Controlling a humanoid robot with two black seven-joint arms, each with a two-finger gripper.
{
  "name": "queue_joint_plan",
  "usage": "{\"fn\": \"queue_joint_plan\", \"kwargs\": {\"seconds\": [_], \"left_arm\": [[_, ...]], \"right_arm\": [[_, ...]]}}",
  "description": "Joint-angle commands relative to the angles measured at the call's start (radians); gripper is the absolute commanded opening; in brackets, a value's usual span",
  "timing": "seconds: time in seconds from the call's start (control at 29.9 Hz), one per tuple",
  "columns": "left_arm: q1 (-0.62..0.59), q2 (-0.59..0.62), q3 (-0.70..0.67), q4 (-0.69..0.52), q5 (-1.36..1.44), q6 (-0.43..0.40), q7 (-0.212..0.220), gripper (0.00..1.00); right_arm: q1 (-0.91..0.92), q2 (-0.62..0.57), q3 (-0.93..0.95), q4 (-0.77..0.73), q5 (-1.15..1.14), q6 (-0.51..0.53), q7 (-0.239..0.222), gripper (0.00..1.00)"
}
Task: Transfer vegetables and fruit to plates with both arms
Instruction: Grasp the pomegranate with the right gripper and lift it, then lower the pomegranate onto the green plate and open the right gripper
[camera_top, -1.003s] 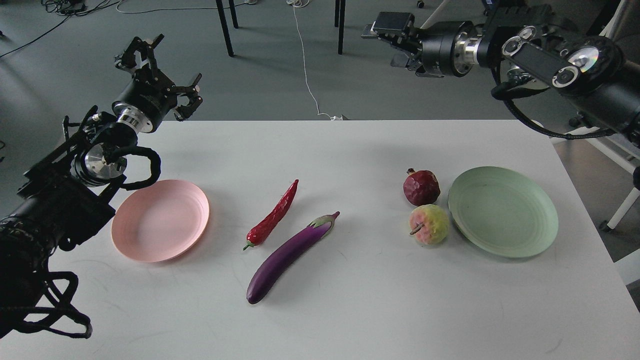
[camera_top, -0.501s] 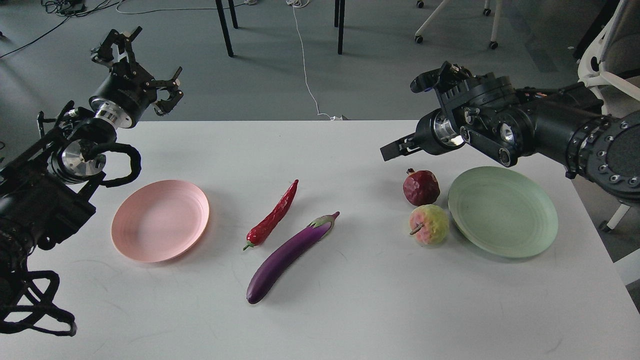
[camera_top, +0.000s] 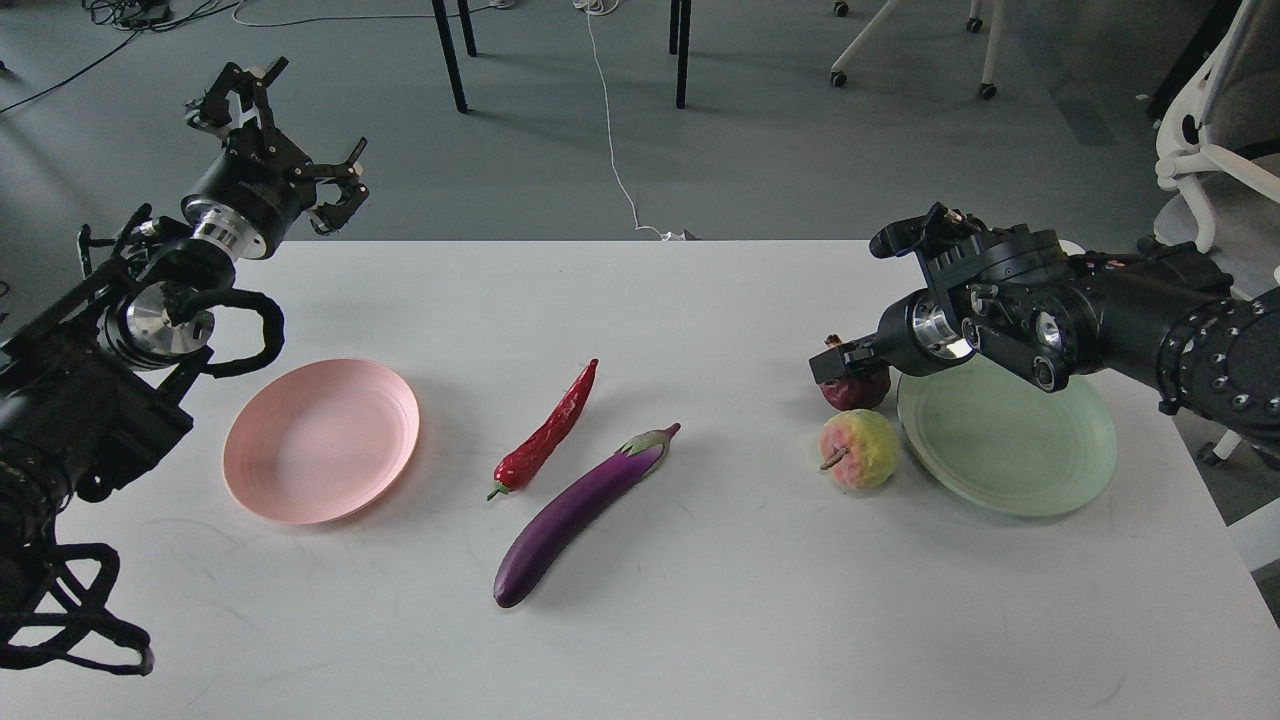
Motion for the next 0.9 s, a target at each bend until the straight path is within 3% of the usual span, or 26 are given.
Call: {"fn": "queue_joint_plan", "kwargs": {"seconds": [0.0, 0.13, 0.37, 0.57, 0.7, 0.87], "left_arm": [[0.000, 0.002, 0.002, 0.000, 0.000, 0.000, 0.001, 0.98], [-0.002, 0.003, 0.002, 0.000, 0.000, 0.000, 0.001, 0.98], [-0.005, 0.005, 0.000, -0.002, 0.002, 0.000, 0.003, 0.98], [-0.005, 0.007, 0.002, -0.002, 0.003, 0.000, 0.003, 0.98], [-0.005, 0.003, 0.002, -0.002, 0.003, 0.000, 0.003, 0.98], [-0.003, 0.002, 0.008, -0.003, 0.005, 0.000, 0.001, 0.98]], "right_arm": [[0.004, -0.015, 0.001, 0.023, 0.002, 0.000, 0.024, 0.59], [0.033, -0.064, 0.033, 0.083, 0.001, 0.000, 0.041, 0.46], [0.169, -0.263, 0.067, 0.224, -0.040, 0.000, 0.035, 0.46], [0.118, -0.435, 0.081, 0.258, -0.196, 0.000, 0.035, 0.51], [0.026, -0.466, 0.096, 0.249, -0.196, -0.094, 0.032, 0.54], [-0.048, -0.477, 0.104, 0.243, -0.196, -0.131, 0.032, 0.64]]}}
